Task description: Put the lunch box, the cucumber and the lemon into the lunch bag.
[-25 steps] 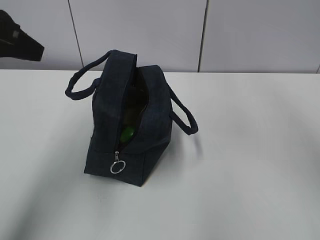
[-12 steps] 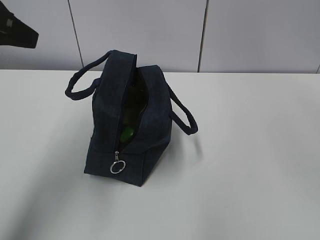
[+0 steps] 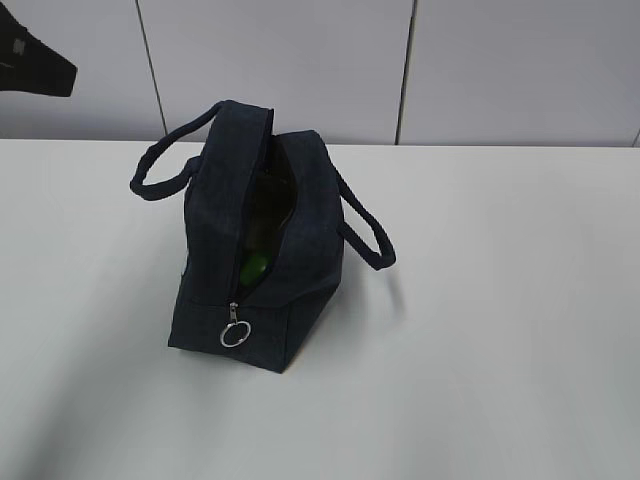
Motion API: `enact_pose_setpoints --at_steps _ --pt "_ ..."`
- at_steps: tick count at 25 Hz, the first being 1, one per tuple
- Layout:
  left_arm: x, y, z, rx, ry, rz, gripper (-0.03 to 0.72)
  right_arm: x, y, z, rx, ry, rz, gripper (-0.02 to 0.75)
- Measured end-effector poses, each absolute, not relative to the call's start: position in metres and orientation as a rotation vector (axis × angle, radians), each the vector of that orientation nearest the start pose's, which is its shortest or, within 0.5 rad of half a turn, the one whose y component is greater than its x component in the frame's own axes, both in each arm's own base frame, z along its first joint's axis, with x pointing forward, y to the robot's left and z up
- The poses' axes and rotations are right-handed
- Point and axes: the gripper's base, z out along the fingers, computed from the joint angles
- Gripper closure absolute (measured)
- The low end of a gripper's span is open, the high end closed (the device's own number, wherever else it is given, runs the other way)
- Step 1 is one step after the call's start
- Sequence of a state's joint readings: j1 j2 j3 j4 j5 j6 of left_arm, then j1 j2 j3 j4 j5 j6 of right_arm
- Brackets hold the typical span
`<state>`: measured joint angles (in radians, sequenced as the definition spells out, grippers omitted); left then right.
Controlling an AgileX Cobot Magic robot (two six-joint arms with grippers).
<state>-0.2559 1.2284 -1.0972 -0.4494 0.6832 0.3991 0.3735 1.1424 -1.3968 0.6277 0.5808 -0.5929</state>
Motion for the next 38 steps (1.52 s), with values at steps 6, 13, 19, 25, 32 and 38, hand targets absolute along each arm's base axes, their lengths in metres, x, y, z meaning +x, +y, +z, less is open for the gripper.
enact_pose_setpoints --at_steps 6,13,19,25,32,38 --pt "0.245 -0.09 0.36 0.493 2.19 -0.421 0.638 0.179 0.109 0.43 -0.644 1.702 0.617 0.34" --pt "0.223 -0.084 0.381 0.502 2.095 -0.408 0.638 0.162 0.106 0.381 -0.62 1.783 0.711 0.34" --pt "0.188 -0.072 0.372 0.474 2.021 -0.379 0.638 0.157 0.112 0.371 -0.641 1.837 0.82 0.34" --pt "0.155 -0.063 0.359 0.486 1.995 -0.365 0.638 0.16 0.116 0.372 -0.58 1.84 0.924 0.34" --pt "0.135 -0.06 0.353 0.521 2.017 -0.38 0.638 0.178 0.137 0.338 -0.73 2.017 1.096 0.34" --pt "0.134 -0.06 0.352 0.529 2.025 -0.379 0.638 0.202 0.149 0.304 -0.809 2.115 1.099 0.34"
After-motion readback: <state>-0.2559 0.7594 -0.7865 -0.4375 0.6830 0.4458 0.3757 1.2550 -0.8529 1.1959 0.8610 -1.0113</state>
